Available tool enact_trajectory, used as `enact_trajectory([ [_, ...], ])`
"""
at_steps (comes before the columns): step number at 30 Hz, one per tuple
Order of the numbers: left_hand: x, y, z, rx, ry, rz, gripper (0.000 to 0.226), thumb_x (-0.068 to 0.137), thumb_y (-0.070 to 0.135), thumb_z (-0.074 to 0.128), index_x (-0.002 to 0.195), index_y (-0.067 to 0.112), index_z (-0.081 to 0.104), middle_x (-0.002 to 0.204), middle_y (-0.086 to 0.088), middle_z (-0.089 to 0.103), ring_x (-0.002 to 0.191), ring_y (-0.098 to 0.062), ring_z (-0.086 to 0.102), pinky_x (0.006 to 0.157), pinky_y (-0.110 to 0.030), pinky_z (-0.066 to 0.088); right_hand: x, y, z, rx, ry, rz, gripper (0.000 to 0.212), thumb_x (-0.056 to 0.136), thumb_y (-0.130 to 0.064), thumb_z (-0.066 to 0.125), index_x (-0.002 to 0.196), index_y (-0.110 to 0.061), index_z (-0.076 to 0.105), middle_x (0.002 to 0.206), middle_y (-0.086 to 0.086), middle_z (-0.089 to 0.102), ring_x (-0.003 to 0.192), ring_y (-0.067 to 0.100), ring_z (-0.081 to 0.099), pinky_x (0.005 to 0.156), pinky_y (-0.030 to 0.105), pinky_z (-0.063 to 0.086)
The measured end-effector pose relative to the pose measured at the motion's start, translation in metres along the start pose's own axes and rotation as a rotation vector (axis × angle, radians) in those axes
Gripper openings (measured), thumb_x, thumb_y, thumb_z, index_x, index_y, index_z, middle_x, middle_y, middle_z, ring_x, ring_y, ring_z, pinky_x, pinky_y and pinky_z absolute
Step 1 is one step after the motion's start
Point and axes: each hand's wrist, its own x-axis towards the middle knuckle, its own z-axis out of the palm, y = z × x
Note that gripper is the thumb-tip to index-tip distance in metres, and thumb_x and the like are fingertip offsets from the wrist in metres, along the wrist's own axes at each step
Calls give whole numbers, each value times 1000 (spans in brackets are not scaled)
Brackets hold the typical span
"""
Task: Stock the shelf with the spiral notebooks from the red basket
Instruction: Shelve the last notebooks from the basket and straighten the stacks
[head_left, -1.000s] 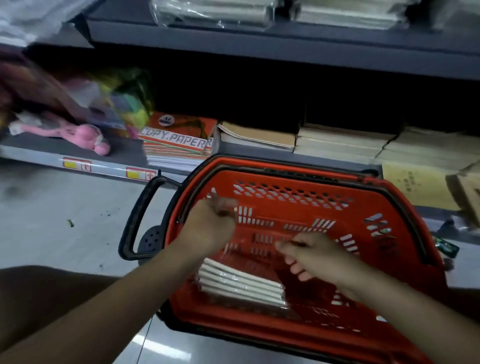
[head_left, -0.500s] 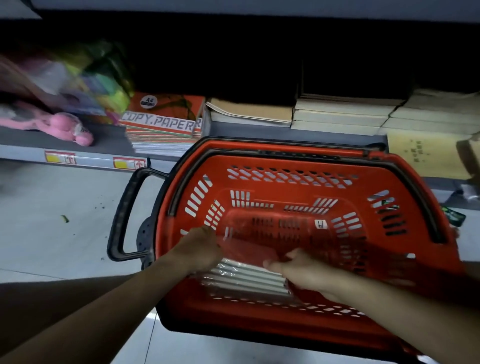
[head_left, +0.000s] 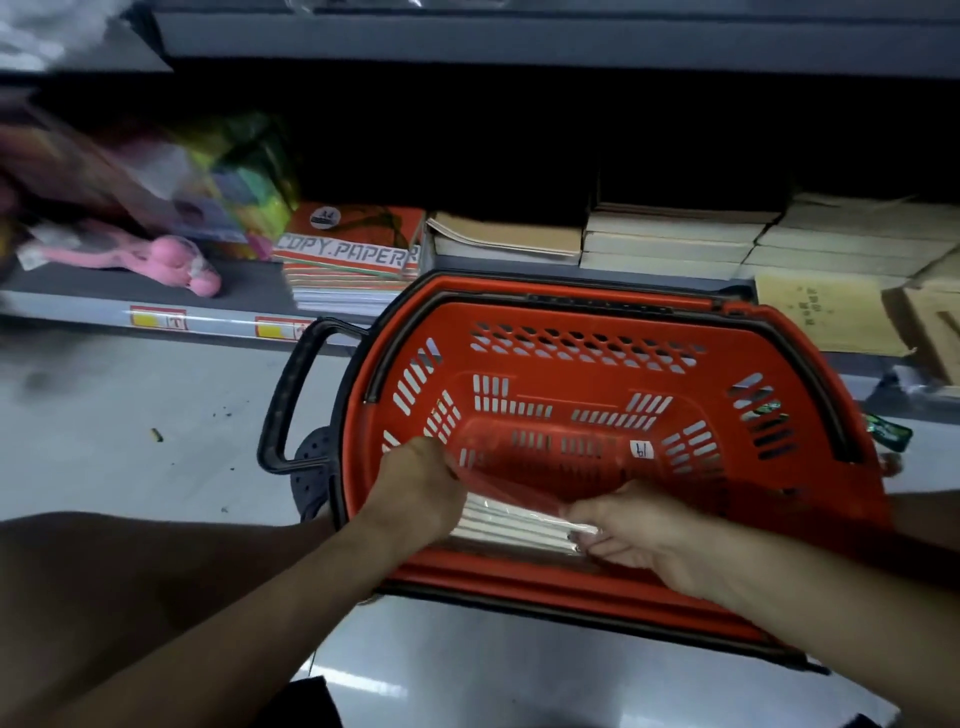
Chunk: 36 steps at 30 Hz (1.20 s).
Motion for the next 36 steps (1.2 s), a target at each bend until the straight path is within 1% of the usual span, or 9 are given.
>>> enact_trajectory([
  [4,-30,6,-5,-521,131,-192,17,86,2,67,99,8,75,99,-3,74,94,-21,67,83,-23,51,-34,-1,-10,365,2,4,8,89,6,66,86,-1,64,86,13,68,80,23,64,77,32,56],
  [7,-50,10,-23,-1059,15,-357,29,76,-8,68,103,-2,73,103,-14,77,91,-27,71,80,-32,57,-76,-9,-23,621,-30,-103,12,90,17,57,91,6,60,92,18,66,85,27,64,81,35,56],
  [12,-97,15,-61,-1447,-268,-209,38,80,-12,58,117,-18,64,123,-27,68,108,-28,65,105,-34,49,-139,-7,-44,656,-98,-361,38,90,11,59,124,26,52,128,37,59,105,30,59,90,36,54],
  [14,-114,20,-73,-1551,-332,-74,42,87,-5,59,127,-17,57,130,-29,62,113,-26,62,111,-37,44,-162,-9,-50,609,-108,-464,39,89,6,61,126,18,57,126,30,64,101,27,63,89,35,52],
  [19,-137,32,-99,-1477,-341,356,41,99,15,52,139,13,57,134,-10,67,126,-28,62,109,-44,43,-201,-19,-55,570,-163,-709,52,80,2,61,128,-17,61,113,17,75,101,35,74,81,42,62],
  [24,-132,30,-114,-1447,-196,498,52,94,9,61,144,21,53,134,-10,66,118,-38,66,89,-48,59,-201,-39,-51,551,-142,-906,58,90,6,50,140,-24,53,120,18,73,98,42,73,73,37,63],
  [29,-115,21,-119,-1432,-67,493,49,93,11,55,140,25,56,127,-5,71,104,-30,73,64,-38,64,-185,-61,-38,535,-108,-984,61,86,1,56,140,-28,52,118,12,75,95,39,75,72,38,64],
  [33,-101,8,-120,-1446,-10,512,62,70,26,85,129,25,68,130,-5,70,111,-29,71,71,-36,62,-169,-68,-28,552,-144,-1012,66,86,1,56,141,-35,49,118,12,75,99,40,74,71,39,64],
  [36,-84,4,-129,-1428,24,489,51,85,13,58,135,25,62,128,-3,71,111,-27,71,72,-34,63,-156,-85,-24,544,-156,-1056,68,83,-2,57,142,-34,48,119,11,74,101,38,74,73,38,63],
])
